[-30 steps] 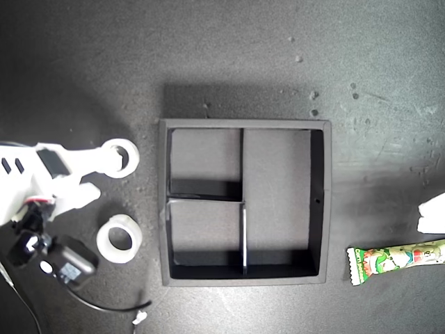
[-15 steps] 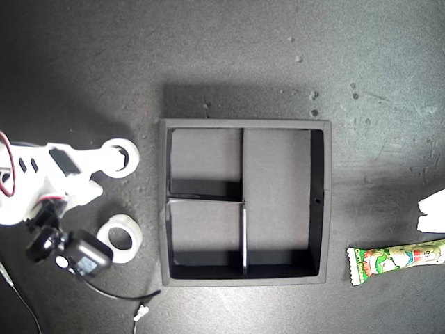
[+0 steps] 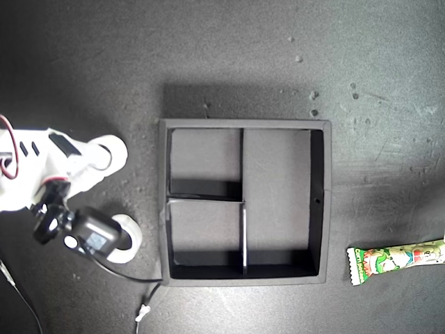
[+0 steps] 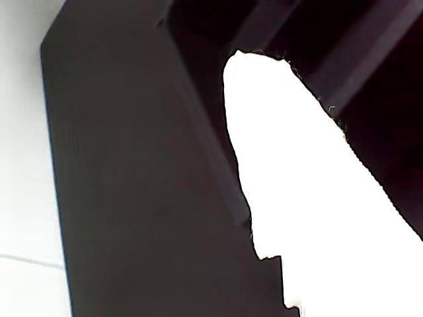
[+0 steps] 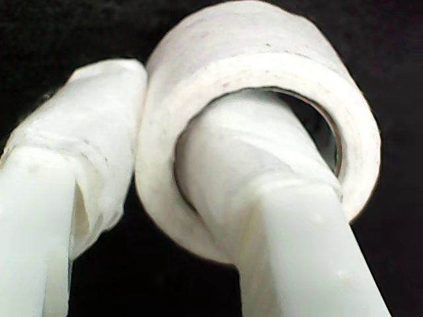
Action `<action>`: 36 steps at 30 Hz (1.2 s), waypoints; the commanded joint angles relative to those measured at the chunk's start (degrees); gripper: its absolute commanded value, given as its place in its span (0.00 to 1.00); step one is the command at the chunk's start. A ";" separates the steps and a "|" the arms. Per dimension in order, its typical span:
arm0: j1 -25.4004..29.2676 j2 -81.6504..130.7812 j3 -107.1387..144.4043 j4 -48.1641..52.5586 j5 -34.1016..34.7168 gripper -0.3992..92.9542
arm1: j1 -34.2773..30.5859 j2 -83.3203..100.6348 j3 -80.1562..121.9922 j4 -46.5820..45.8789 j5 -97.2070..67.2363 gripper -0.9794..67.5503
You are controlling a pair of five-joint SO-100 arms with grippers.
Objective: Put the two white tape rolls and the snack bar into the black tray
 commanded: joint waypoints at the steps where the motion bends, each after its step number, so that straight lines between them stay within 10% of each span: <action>1: -0.53 2.02 -8.88 5.54 2.11 0.00 | 0.53 -2.02 -5.63 0.70 -20.92 0.39; 8: 0.09 -3.96 -28.21 15.82 5.80 0.00 | 0.62 -32.70 -27.69 0.35 -19.95 0.41; 20: 9.40 -26.46 -61.52 28.83 5.45 0.01 | -16.96 -67.50 -50.71 19.95 43.24 0.43; 36: 16.44 -64.16 -102.92 42.54 2.99 0.02 | -20.48 -66.88 -19.34 -0.26 63.37 0.38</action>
